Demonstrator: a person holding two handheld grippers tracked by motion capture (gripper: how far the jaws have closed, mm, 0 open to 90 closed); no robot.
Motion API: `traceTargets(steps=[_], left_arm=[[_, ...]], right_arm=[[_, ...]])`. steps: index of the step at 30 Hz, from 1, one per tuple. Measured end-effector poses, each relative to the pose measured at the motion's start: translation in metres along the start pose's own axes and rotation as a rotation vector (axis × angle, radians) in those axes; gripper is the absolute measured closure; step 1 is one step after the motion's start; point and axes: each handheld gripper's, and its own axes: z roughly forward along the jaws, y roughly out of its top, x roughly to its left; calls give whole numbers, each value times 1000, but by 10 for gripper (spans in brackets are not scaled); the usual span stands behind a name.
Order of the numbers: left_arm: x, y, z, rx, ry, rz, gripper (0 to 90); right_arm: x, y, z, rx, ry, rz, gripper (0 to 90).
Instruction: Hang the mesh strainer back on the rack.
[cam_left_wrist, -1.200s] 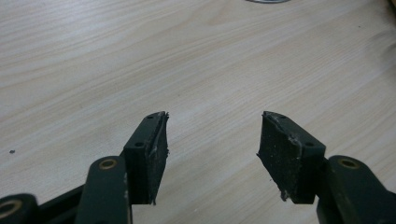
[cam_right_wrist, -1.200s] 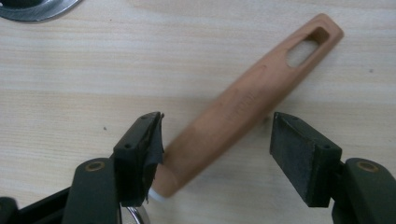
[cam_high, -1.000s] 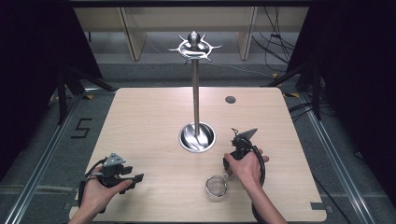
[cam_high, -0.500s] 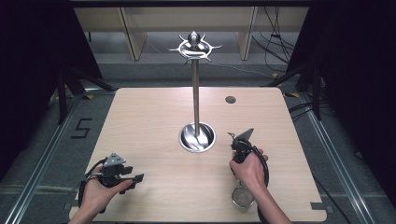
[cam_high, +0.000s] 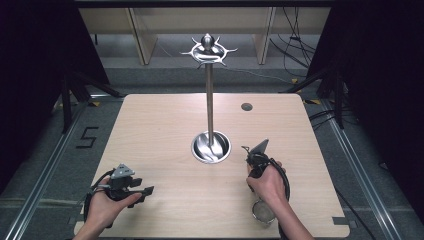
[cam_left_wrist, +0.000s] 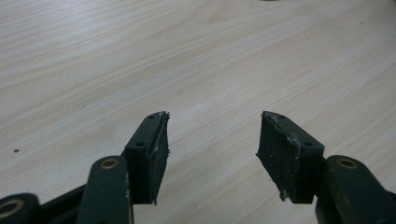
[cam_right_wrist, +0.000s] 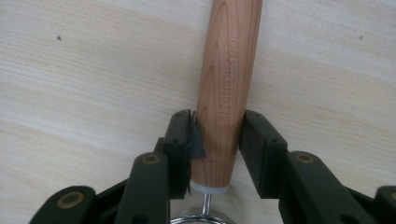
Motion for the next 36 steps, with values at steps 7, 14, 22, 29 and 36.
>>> traceTargets(steps=[7,14,22,29,36], left_arm=[[0,0,0,5,1,6,416],[1,0,0,5,-3,16,418],[1,0,0,9,0,28,419],[1,0,0,10,-1,25,420],[1,0,0,4,-4,17,421]], right_arm=[[-2,1,0,10,-5,7,674],[-5,-1,0,15,11,-7,688],[-6,-5,-3,-28,29,-69,690],[-7,-10,-13,-99,51,-95,690],[-13,-20,-26,-198,93,-145,691]])
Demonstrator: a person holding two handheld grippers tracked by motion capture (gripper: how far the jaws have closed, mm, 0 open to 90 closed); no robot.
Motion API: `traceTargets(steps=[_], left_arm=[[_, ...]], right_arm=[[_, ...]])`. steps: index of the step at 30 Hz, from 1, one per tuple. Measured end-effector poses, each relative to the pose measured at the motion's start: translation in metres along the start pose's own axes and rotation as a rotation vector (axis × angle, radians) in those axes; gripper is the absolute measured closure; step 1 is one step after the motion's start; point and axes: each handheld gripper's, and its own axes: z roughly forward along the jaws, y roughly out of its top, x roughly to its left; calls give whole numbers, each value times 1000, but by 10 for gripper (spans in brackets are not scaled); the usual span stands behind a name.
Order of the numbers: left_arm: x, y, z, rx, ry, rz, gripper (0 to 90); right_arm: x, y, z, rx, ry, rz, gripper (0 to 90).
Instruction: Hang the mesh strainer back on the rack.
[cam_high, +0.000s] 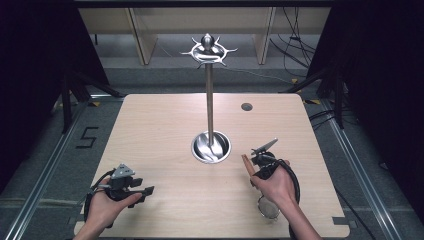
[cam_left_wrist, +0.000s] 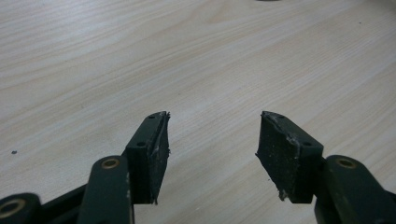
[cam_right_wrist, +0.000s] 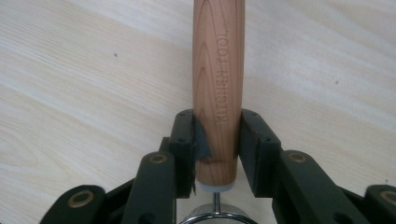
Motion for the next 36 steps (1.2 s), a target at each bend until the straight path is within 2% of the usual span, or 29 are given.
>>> traceTargets(steps=[2,3,4,5,6,7,9,11,12,13,14,16,17,18,19,20,21,22,23,24,26,29,30,31,34,35,36], left_arm=[[0,0,0,-7,0,-5,420],[-1,0,0,-3,12,-2,420],[0,0,0,-7,2,-5,421],[1,0,0,-3,2,9,420],[1,0,0,-3,2,9,420],[1,0,0,1,5,12,420],[1,0,0,-2,3,12,419],[1,0,0,0,3,10,419],[1,0,0,-6,2,8,418],[1,0,0,-6,2,8,418],[1,1,0,-1,3,13,418],[1,1,0,-3,6,18,418],[0,1,-1,-1,16,12,418],[1,1,0,-5,2,16,418],[1,1,0,-5,2,16,418],[0,0,0,-16,1,-5,418],[-1,0,0,-16,13,-7,418],[-1,0,1,-23,-1,-12,418],[-1,0,1,-23,-1,-12,418],[-1,0,0,-23,-2,-10,418],[-1,0,0,-23,-1,-9,418],[0,-1,0,-28,1,-6,418],[0,-1,-1,-27,6,-4,418],[0,-1,-1,-30,9,-5,418],[1,-1,-2,-17,6,5,418],[2,-1,-3,-8,11,19,418],[2,-1,-3,-13,12,19,418]], right_arm=[[-1,-1,-2,-8,5,-8,691],[-2,-3,-4,-44,4,-31,691],[-2,-4,-7,-60,2,-22,691],[-2,-7,-11,-99,12,-25,691],[-2,-7,-11,-99,12,-25,691],[-3,-10,-15,-137,17,-33,691],[-3,-11,-18,-154,22,-37,690],[-5,-16,-23,-243,24,-86,691],[-6,-18,-26,-265,29,-102,690],[-6,-18,-26,-265,29,-102,690],[-7,-20,-31,-300,37,-127,690],[-6,-20,-32,-307,45,-123,690],[-6,-21,-34,-345,46,-123,691],[-5,-22,-37,-366,58,-128,690],[-5,-22,-37,-366,58,-128,690],[-3,-22,-39,-375,57,-117,691],[-3,-22,-39,-403,68,-128,691],[-4,-22,-42,-426,48,-159,690],[-4,-22,-42,-426,48,-159,690],[-4,-21,-44,-455,50,-168,691],[-3,-21,-45,-459,69,-162,690],[-2,-20,-47,-483,59,-166,691],[-3,-19,-46,-513,69,-185,690],[-1,-20,-50,-504,60,-168,690],[1,-18,-55,-532,69,-165,690],[2,-17,-59,-575,72,-180,691],[1,-16,-60,-597,56,-198,691]])
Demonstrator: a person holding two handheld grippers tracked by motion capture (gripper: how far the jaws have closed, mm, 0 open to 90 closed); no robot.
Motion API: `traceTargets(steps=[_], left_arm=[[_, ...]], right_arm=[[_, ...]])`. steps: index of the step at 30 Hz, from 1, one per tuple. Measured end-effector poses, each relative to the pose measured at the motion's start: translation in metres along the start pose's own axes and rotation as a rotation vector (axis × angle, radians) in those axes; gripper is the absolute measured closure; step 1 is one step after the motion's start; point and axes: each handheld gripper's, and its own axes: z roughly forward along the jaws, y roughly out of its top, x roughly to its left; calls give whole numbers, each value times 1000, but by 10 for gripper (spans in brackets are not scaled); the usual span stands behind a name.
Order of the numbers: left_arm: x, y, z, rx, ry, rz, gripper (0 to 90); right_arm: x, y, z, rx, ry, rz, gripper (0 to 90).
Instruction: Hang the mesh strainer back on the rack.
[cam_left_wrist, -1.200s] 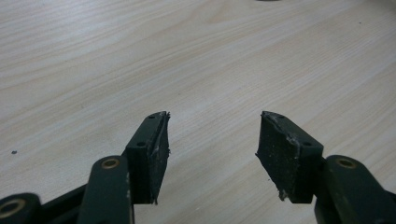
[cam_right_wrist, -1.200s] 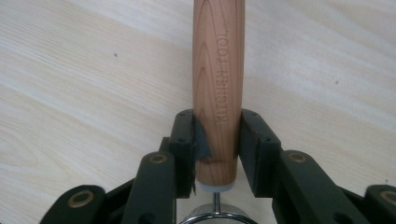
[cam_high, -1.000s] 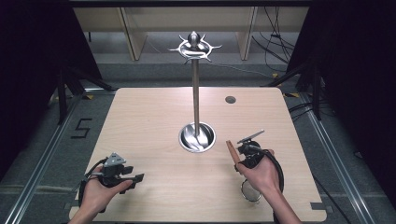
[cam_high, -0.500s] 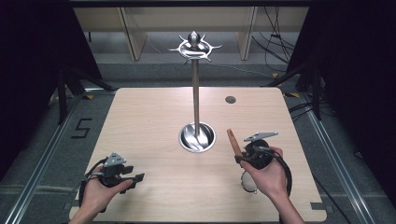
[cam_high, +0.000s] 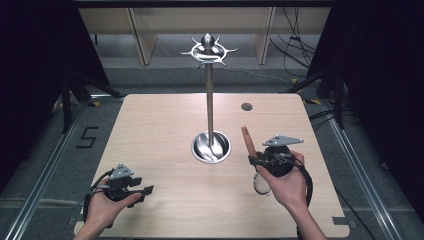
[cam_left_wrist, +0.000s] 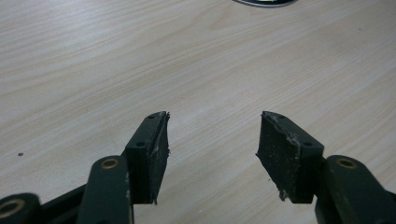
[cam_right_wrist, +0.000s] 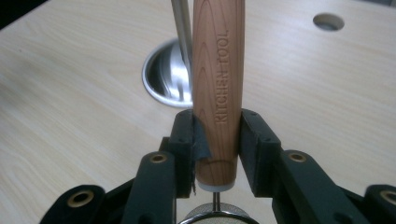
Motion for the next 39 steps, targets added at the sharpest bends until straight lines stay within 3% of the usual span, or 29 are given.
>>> traceTargets(steps=[2,5,6,7,8,9,10,12,16,17,18,19,20,21,22,23,24,26,27,29,30,32,33,34,37,39], left_arm=[[0,0,0,-7,0,-6,418],[0,-1,-1,0,16,-2,418],[-4,-1,2,-46,4,-56,418],[-4,-1,2,-56,6,-63,418],[-2,-1,-1,-21,17,-26,418],[-1,-1,-1,-22,13,-15,418],[-2,-2,0,-35,12,-30,419],[-1,-2,0,-30,8,-30,419],[-1,-2,-1,-30,6,-29,419],[-1,-2,-1,-30,6,-29,419],[-1,-2,-1,-25,13,-18,419],[1,-2,-3,-1,18,8,418],[0,-2,-3,-7,7,-1,417],[-3,-2,-1,-37,4,-38,417],[-2,-2,-1,-30,4,-30,417],[-2,-2,-1,-28,4,-29,417],[-2,-2,-1,-28,3,-28,417],[-3,-2,-1,-29,2,-28,417],[-2,-2,-1,-29,2,-26,417],[-2,-2,-1,-30,2,-27,417],[-3,-2,-1,-31,1,-28,417],[-6,-2,1,-58,15,-58,417],[-6,-2,1,-58,15,-58,417],[-4,-2,-1,-38,1,-27,417],[-4,-2,-1,-38,1,-29,417],[-4,-2,-1,-40,2,-29,417]], right_arm=[[2,2,-2,-1,9,25,691],[5,11,-8,-65,4,16,691],[6,13,-11,-59,11,26,691],[6,15,-12,-71,8,27,691],[8,17,-14,-77,9,43,691],[6,19,-13,-105,12,16,691],[5,21,-15,-112,7,-5,691],[7,24,-16,-127,9,-1,691],[6,31,-18,-153,8,-39,691],[6,31,-18,-153,8,-39,691],[9,31,-20,-141,17,7,691],[10,33,-19,-170,1,1,691],[9,34,-20,-174,-1,-14,691],[8,35,-20,-181,-2,-27,691],[10,36,-21,-173,3,-9,691],[9,36,-19,-211,-8,-28,691],[9,37,-21,-186,5,-28,691],[10,38,-21,-183,2,-10,690],[8,38,-20,-201,2,-41,691],[8,39,-21,-197,2,-39,691],[10,40,-21,-198,4,-20,691],[11,41,-21,-202,6,-24,691],[11,41,-21,-202,6,-24,691],[12,43,-22,-201,18,-12,691],[14,44,-24,-204,15,4,691],[13,47,-24,-220,11,-17,691]])
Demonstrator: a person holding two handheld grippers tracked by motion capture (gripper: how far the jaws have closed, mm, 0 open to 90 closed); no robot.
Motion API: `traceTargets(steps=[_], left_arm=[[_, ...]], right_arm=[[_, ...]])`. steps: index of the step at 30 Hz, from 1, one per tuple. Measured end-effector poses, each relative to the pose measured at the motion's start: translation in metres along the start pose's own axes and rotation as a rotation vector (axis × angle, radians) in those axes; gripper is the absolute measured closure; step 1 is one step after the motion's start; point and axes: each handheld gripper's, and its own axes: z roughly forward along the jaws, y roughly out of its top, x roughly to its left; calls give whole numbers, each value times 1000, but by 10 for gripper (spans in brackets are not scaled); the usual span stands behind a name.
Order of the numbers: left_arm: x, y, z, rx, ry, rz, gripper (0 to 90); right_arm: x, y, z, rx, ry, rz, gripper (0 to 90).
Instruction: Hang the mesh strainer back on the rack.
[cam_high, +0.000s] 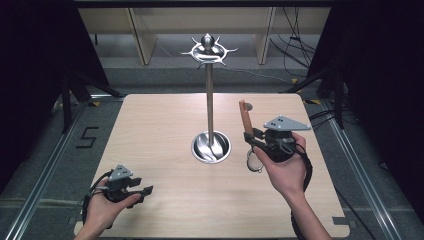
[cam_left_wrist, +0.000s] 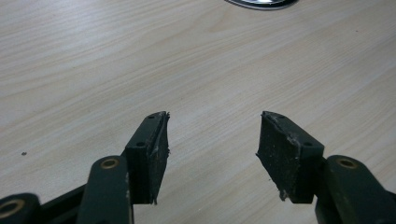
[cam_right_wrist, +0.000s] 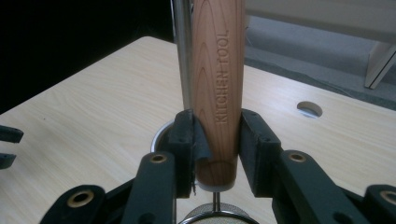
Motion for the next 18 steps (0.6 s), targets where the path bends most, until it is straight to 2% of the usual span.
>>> traceTargets(steps=[1,6,7,9,10,11,16,18], left_arm=[[0,0,0,3,7,2,416],[-2,0,1,-15,-8,-19,416],[-1,0,0,-8,-8,-13,416],[-2,0,2,-26,-2,-25,416],[-2,0,2,-26,-2,-25,416],[-2,0,1,-26,-3,-24,416],[-2,0,2,-29,-3,-26,416],[-2,0,2,-28,-3,-26,416]], right_arm=[[1,1,-1,-2,-3,8,691],[2,9,1,-43,-5,-39,691],[3,10,0,-33,-2,-37,691],[5,12,0,-38,-1,-16,691],[5,12,0,-38,-1,-16,691],[5,15,1,-51,-3,-37,691],[7,17,2,-57,9,-28,691],[6,18,2,-64,-5,-33,691]])
